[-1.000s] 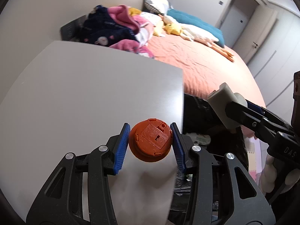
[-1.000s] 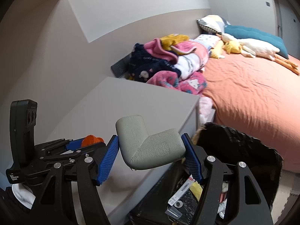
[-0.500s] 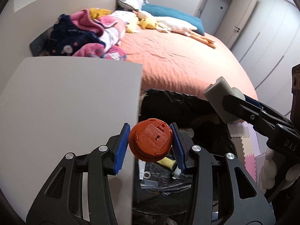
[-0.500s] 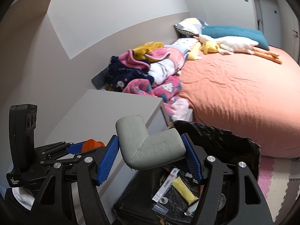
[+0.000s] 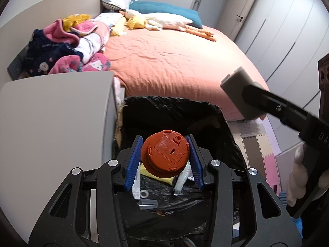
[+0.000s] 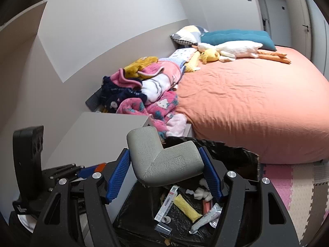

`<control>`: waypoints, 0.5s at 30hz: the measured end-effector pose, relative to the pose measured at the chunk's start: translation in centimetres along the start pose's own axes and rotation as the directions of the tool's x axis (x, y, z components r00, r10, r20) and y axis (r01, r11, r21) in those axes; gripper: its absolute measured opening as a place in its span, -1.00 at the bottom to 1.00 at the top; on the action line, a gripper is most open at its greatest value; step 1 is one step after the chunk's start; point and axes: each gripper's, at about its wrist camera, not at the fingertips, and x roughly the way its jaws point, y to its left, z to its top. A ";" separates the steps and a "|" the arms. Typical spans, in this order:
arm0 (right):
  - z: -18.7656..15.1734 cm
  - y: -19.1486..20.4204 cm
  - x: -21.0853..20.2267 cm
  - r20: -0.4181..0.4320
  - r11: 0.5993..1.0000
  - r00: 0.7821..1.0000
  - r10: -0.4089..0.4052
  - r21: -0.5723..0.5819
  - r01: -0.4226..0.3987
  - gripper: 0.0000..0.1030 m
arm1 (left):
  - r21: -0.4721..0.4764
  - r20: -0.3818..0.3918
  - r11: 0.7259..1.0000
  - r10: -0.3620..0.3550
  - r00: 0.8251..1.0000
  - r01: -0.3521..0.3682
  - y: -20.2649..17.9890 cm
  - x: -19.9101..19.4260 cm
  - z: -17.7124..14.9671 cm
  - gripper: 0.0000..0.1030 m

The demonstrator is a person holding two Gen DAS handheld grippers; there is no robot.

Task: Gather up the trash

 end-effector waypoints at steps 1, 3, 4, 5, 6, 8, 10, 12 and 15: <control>0.1 -0.3 -0.3 0.002 1.000 1.000 -0.002 0.011 0.002 0.36 | 0.007 0.003 1.000 -0.010 1.000 0.010 -0.3 0.1 0.0 -0.09; 0.2 -0.8 -0.9 0.010 0.999 1.000 -0.016 0.029 0.016 0.68 | 0.008 0.016 1.000 -0.016 1.000 0.016 -0.5 0.0 0.0 0.77; 0.2 -1.0 -1.3 0.029 0.999 0.999 -0.038 0.037 0.037 0.73 | 0.010 0.027 1.000 -0.002 1.000 0.002 -0.7 -0.2 0.1 0.83; 0.3 -1.1 -1.7 0.048 0.999 0.998 -0.039 0.035 0.037 0.74 | 0.026 0.056 1.000 0.012 0.998 -0.013 -1.0 -0.7 0.1 0.83; 0.3 -1.2 -1.8 0.054 0.999 0.998 -0.033 0.030 0.032 0.76 | 0.035 0.070 0.999 0.018 0.997 -0.020 -1.2 -0.9 0.2 0.83; 0.5 -1.3 -2.1 0.063 0.999 0.997 -0.038 0.024 0.037 0.78 | 0.040 0.088 0.999 0.031 0.996 -0.034 -1.5 -1.4 0.5 0.87; 0.6 -1.3 -2.3 0.067 0.999 0.997 -0.034 0.022 0.033 0.78 | 0.039 0.104 0.999 0.021 0.994 -0.025 -1.5 -1.7 0.7 0.87; 0.6 -1.2 -2.3 0.071 0.999 0.997 -0.032 0.021 0.031 0.78 | 0.032 0.112 0.999 0.013 0.994 -0.017 -1.4 -2.0 0.8 0.87; 0.5 -1.1 -2.3 0.072 0.999 0.997 -0.027 0.019 0.026 0.78 | 0.030 0.113 0.999 0.012 0.994 -0.016 -1.3 -2.1 0.9 0.87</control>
